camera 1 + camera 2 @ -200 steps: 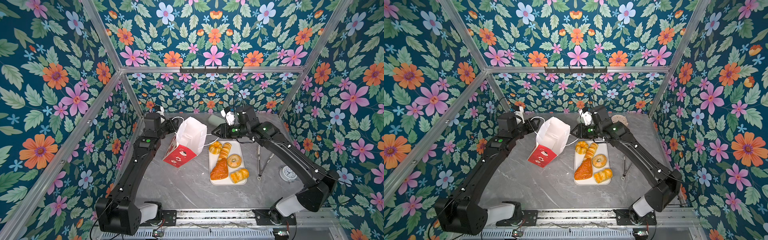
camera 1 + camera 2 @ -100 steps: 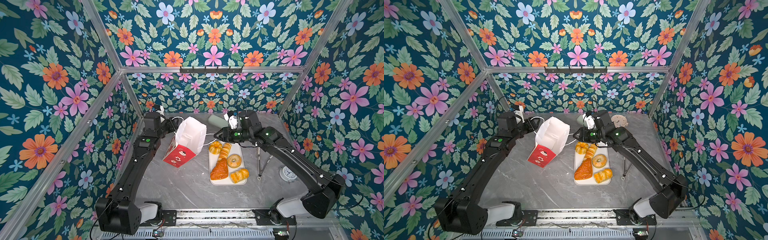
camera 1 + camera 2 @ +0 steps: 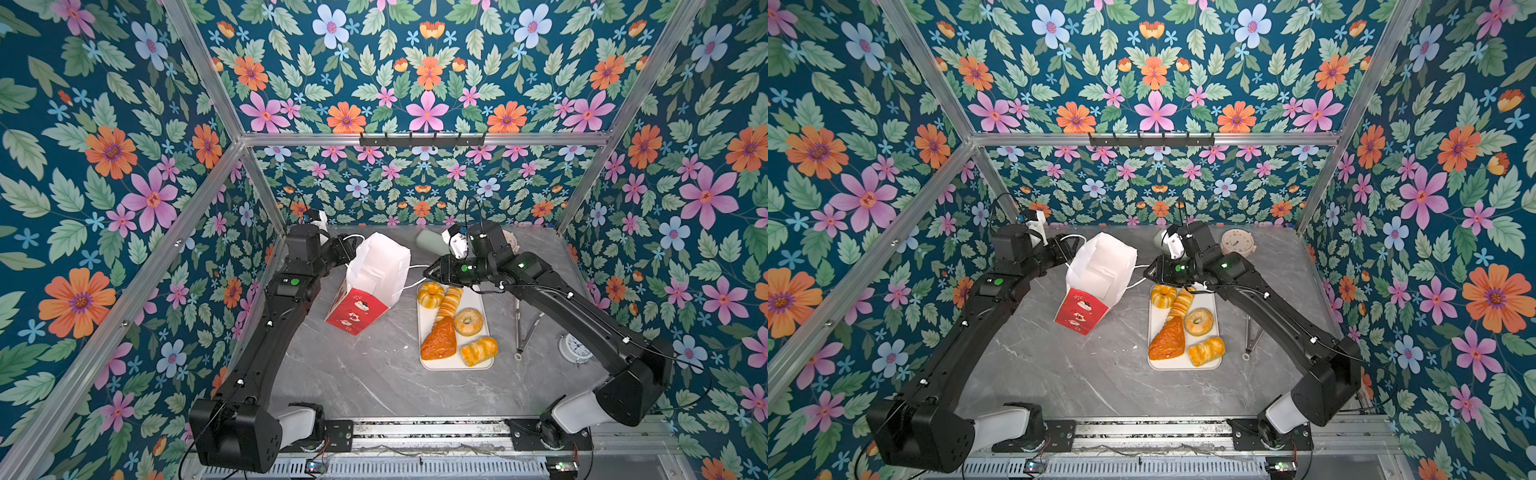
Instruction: Take the fake bread out of the paper bag
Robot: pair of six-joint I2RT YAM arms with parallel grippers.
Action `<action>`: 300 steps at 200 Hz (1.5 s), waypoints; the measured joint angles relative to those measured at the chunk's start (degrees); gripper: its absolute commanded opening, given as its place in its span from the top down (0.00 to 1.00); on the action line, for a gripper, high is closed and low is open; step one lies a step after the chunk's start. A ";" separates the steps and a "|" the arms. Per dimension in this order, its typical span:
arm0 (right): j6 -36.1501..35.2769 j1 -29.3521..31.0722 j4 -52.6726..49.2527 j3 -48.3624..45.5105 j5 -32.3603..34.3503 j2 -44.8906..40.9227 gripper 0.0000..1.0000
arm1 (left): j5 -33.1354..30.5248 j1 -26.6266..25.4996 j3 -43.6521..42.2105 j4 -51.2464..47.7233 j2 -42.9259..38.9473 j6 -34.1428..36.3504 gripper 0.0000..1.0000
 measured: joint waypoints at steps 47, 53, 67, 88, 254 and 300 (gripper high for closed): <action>0.33 -0.11 -0.37 3.72 0.15 0.76 1.00 | 0.48 0.00 -0.50 0.13 0.00 -0.02 0.42; 0.13 -0.20 -0.61 4.46 0.15 0.79 1.00 | 0.63 0.00 -0.57 0.17 0.02 -0.02 0.42; -0.55 -0.42 -1.44 6.47 0.42 1.01 1.00 | 0.92 0.00 -0.70 0.24 0.04 -0.04 0.42; -1.81 -0.76 -3.06 10.01 1.42 1.88 1.00 | 2.03 0.00 -0.90 0.70 0.09 -0.37 0.42; -4.83 -1.03 -6.51 15.89 1.88 7.08 0.90 | 1.25 -0.04 -0.46 -2.36 1.38 4.59 0.21; -4.04 -1.07 -6.01 18.75 1.49 10.91 0.90 | 0.61 -0.07 0.72 -6.97 2.97 10.91 0.21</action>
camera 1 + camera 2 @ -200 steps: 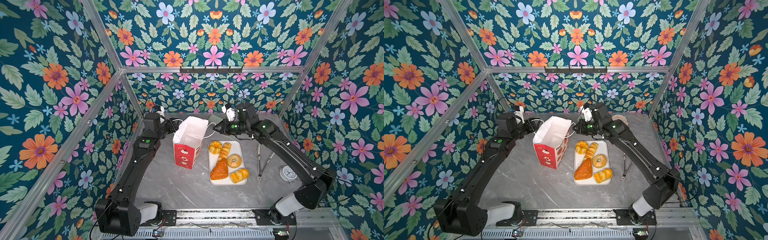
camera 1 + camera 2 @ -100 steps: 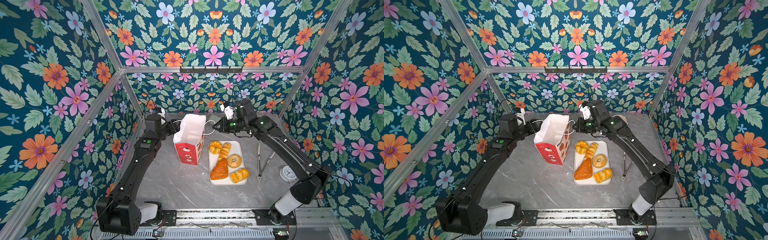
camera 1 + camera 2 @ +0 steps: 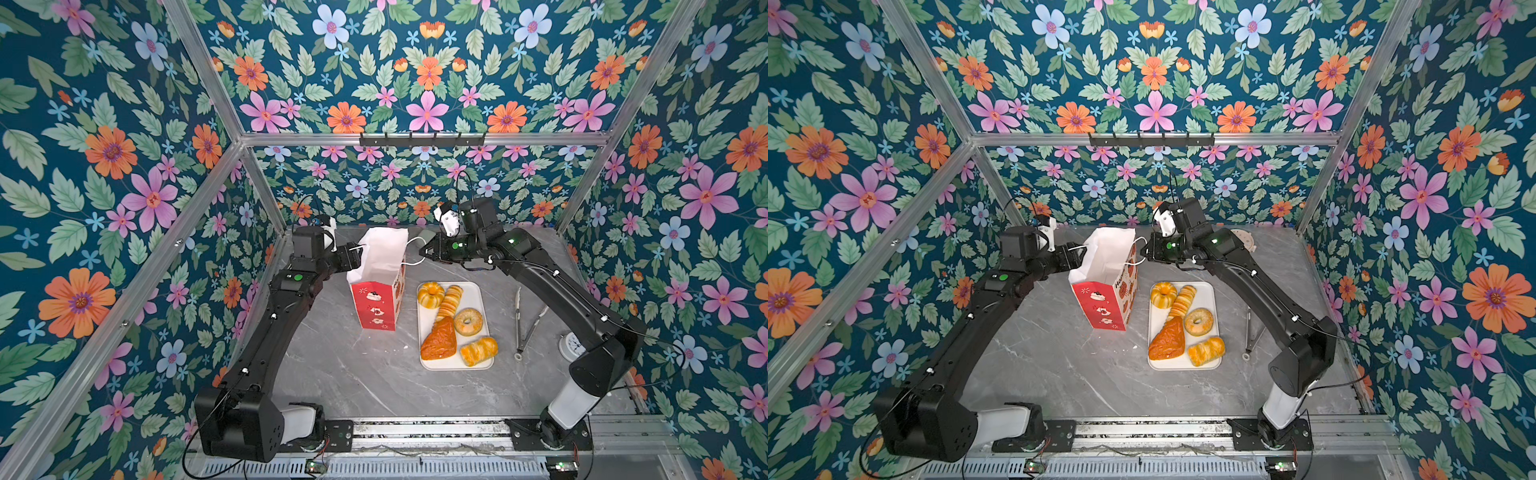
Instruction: Take the fake bread out of the paper bag
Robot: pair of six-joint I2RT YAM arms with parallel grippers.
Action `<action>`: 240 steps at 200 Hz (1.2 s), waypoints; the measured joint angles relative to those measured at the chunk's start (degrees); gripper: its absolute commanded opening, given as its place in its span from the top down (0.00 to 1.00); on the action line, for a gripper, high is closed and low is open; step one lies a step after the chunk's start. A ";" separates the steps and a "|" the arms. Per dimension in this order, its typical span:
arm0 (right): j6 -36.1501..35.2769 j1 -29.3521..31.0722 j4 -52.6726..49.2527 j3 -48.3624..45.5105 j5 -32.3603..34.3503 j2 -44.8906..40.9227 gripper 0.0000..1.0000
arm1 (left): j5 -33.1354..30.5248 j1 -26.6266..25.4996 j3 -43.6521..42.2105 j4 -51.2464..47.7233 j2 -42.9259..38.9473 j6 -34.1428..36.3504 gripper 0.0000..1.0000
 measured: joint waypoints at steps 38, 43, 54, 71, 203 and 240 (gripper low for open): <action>0.02 -0.04 0.76 2.64 -1.36 2.10 0.89 | -2.40 -0.11 -0.59 -0.55 2.19 1.03 0.21; 0.04 -0.04 0.94 2.73 -1.44 2.32 0.89 | -2.36 -0.13 -1.25 -0.17 2.43 1.03 0.21; 0.13 -0.04 1.36 2.78 -1.81 2.75 0.89 | -1.90 -0.22 -2.64 0.44 2.84 0.96 0.21; 0.42 -0.04 1.77 2.78 -2.36 3.06 0.89 | -1.38 -0.26 -3.91 1.44 3.02 0.74 0.21; 0.24 -0.39 1.75 1.46 -2.60 2.93 0.79 | 2.73 -0.46 0.63 -1.77 -5.64 4.13 0.04; 0.09 -0.90 1.81 -1.07 -1.97 0.44 0.59 | -2.97 -0.46 1.25 -4.28 -11.08 4.87 0.04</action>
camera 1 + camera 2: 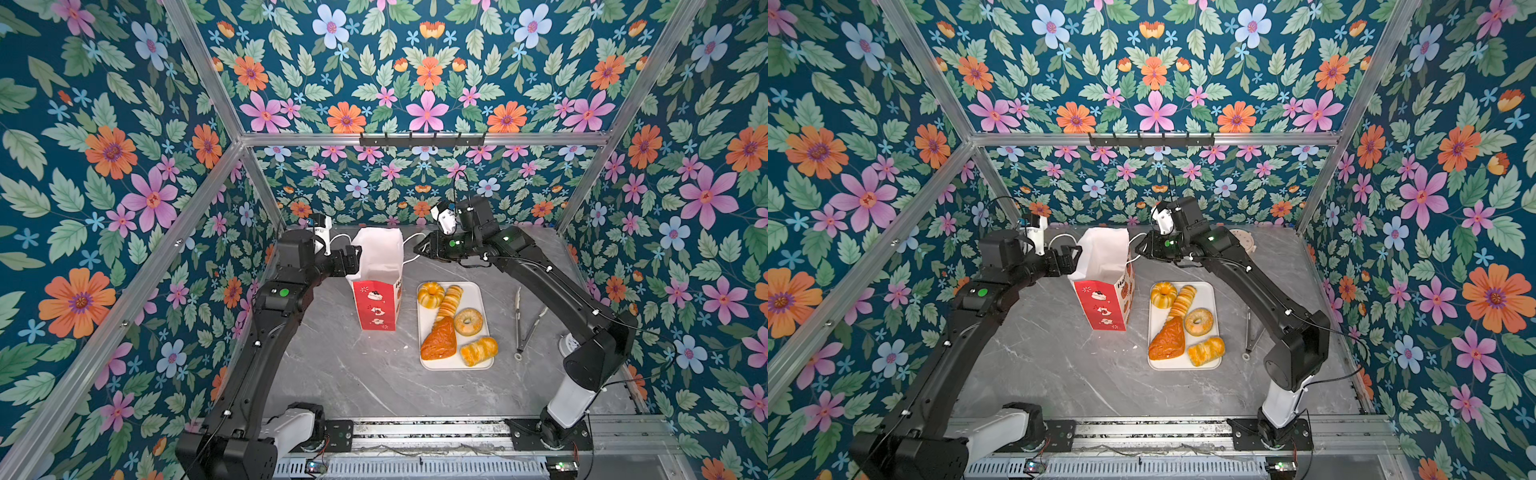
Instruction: Take the fake bread out of the paper bag
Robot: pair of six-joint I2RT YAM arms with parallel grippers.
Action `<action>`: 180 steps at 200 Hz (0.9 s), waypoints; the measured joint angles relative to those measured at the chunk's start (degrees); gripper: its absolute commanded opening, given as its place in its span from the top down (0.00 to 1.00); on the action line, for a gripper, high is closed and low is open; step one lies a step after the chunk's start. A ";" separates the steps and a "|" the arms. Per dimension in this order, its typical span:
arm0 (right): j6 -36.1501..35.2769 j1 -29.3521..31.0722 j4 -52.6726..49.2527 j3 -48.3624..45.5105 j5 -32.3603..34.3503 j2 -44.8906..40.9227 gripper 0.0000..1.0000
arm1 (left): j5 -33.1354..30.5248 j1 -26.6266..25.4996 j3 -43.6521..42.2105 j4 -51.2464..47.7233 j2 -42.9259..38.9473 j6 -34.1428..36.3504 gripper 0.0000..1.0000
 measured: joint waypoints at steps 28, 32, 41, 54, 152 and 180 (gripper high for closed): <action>-0.31 -0.68 0.17 -2.23 0.66 -2.71 0.51 | -9.16 0.00 0.98 -0.57 -4.15 0.26 0.04; -0.35 -0.76 0.17 -2.69 0.70 -3.30 0.50 | -10.51 0.00 0.98 -0.57 -4.81 0.24 0.04; -0.63 -1.01 0.09 -3.78 1.27 -4.72 0.50 | -13.57 0.02 0.90 -0.44 -6.12 0.24 0.04; -1.09 -1.25 0.39 -5.79 2.49 -7.43 0.49 | -17.86 0.07 0.02 0.46 -8.46 0.20 0.05; -20.52 -1.51 11.54 -42.01 42.53 -42.95 0.37 | -43.89 0.04 -34.27 31.43 -13.20 6.84 0.06; -27.69 -2.62 20.04 -56.04 52.76 -49.05 0.29 | -44.85 0.15 -44.83 45.97 -4.39 9.07 0.06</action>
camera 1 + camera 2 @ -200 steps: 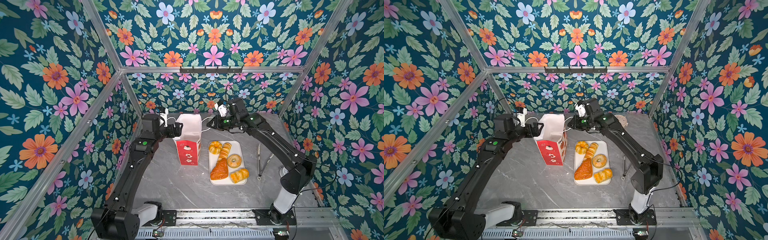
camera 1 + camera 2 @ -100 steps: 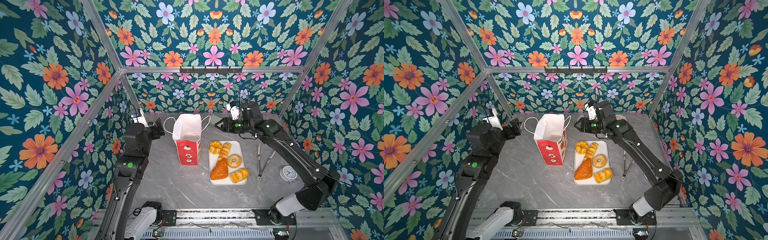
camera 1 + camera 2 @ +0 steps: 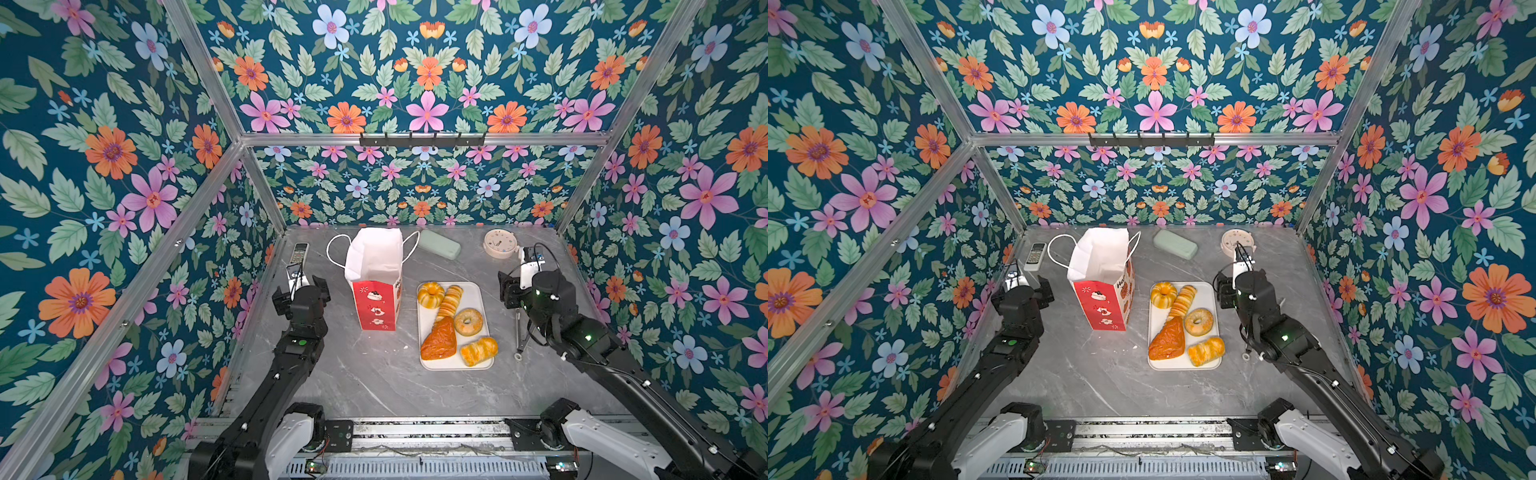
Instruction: Take the fake bread out of the paper bag
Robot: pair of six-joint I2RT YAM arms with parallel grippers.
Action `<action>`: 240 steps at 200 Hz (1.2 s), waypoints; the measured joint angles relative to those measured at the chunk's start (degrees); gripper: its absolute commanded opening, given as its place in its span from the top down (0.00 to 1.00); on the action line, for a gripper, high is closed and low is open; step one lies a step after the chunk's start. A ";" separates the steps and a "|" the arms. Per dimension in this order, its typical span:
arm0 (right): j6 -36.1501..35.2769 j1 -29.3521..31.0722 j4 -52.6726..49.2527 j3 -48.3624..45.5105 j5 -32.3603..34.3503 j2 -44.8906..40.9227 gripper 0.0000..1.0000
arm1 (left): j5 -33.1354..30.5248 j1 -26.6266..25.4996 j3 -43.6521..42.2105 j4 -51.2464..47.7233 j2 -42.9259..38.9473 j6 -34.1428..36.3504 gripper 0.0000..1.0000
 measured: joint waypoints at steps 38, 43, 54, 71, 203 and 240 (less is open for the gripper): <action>-1.55 -7.56 15.65 -14.95 5.90 -0.72 0.25 | 4.70 2.36 -5.20 19.93 18.03 1.18 0.06; -1.33 -9.05 17.94 -16.55 6.19 0.04 0.25 | 5.33 2.73 -4.87 21.77 20.04 1.79 0.06; -0.70 -11.89 22.36 -19.54 6.23 2.40 0.25 | 7.08 4.02 -4.81 26.38 23.52 2.10 0.06; -0.66 -14.75 29.00 -22.84 5.84 7.10 0.25 | 9.88 6.49 -6.23 32.48 26.77 1.84 0.05; -0.59 -29.62 61.75 -30.25 -9.55 33.14 0.06 | 18.23 8.83 -9.81 49.86 33.75 0.87 0.00; -0.13 -29.90 64.78 -30.53 -13.11 33.11 0.01 | 18.23 8.83 -9.86 50.71 33.88 0.92 0.00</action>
